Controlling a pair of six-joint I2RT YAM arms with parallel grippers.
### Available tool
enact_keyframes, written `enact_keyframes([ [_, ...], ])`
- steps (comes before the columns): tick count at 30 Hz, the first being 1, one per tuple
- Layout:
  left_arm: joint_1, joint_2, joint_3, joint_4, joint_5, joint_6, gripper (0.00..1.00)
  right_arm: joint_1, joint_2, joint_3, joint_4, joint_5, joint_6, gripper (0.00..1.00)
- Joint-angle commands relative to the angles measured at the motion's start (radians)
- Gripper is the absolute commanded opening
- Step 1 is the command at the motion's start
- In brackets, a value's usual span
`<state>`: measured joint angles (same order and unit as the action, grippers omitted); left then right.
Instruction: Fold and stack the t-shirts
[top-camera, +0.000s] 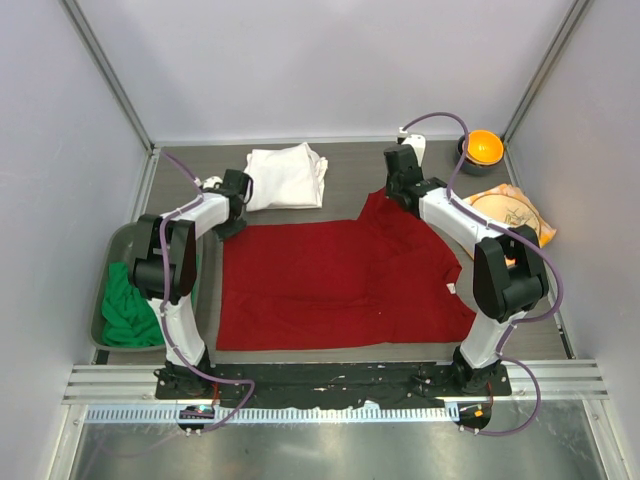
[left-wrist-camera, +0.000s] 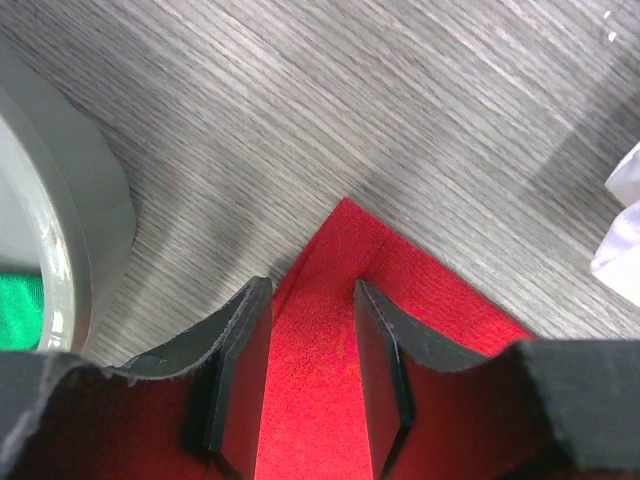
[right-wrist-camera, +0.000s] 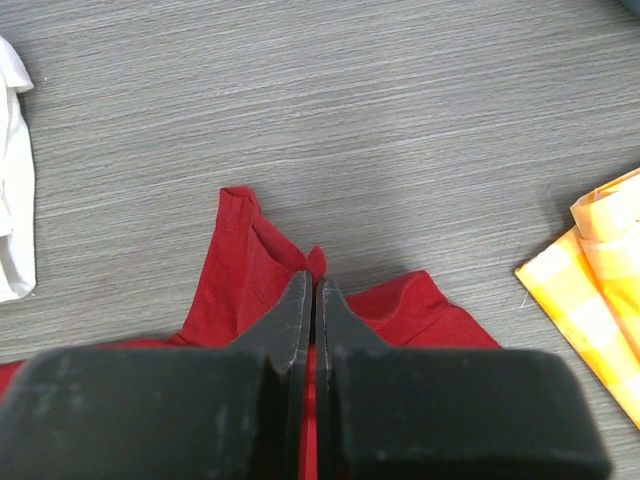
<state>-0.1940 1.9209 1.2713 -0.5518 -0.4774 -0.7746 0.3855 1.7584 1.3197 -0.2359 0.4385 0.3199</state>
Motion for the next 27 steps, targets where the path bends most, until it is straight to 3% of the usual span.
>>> enact_keyframes([
  [1, 0.016, 0.012, 0.016, 0.066, -0.033, 0.020, 0.43, 0.009, -0.050, 0.003, 0.037, 0.003, 0.004, 0.01],
  [17, 0.027, -0.031, 0.003, 0.119, -0.018, 0.051, 0.55, 0.010, -0.034, 0.016, 0.032, -0.006, 0.001, 0.01],
  [21, 0.028, -0.017, 0.013, 0.119, -0.006, 0.046, 0.54, 0.012, -0.033, 0.016, 0.029, -0.006, -0.002, 0.01],
  [24, 0.028, -0.010, 0.008, 0.122, 0.003, 0.040, 0.47, 0.012, -0.033, 0.013, 0.030, -0.006, -0.002, 0.01],
  [25, 0.028, -0.007, 0.005, 0.122, 0.003, 0.038, 0.40, 0.012, -0.031, 0.015, 0.029, -0.006, -0.002, 0.01],
  [27, 0.028, -0.005, -0.004, 0.128, 0.010, 0.037, 0.38, 0.012, -0.031, 0.015, 0.029, -0.006, -0.001, 0.01],
])
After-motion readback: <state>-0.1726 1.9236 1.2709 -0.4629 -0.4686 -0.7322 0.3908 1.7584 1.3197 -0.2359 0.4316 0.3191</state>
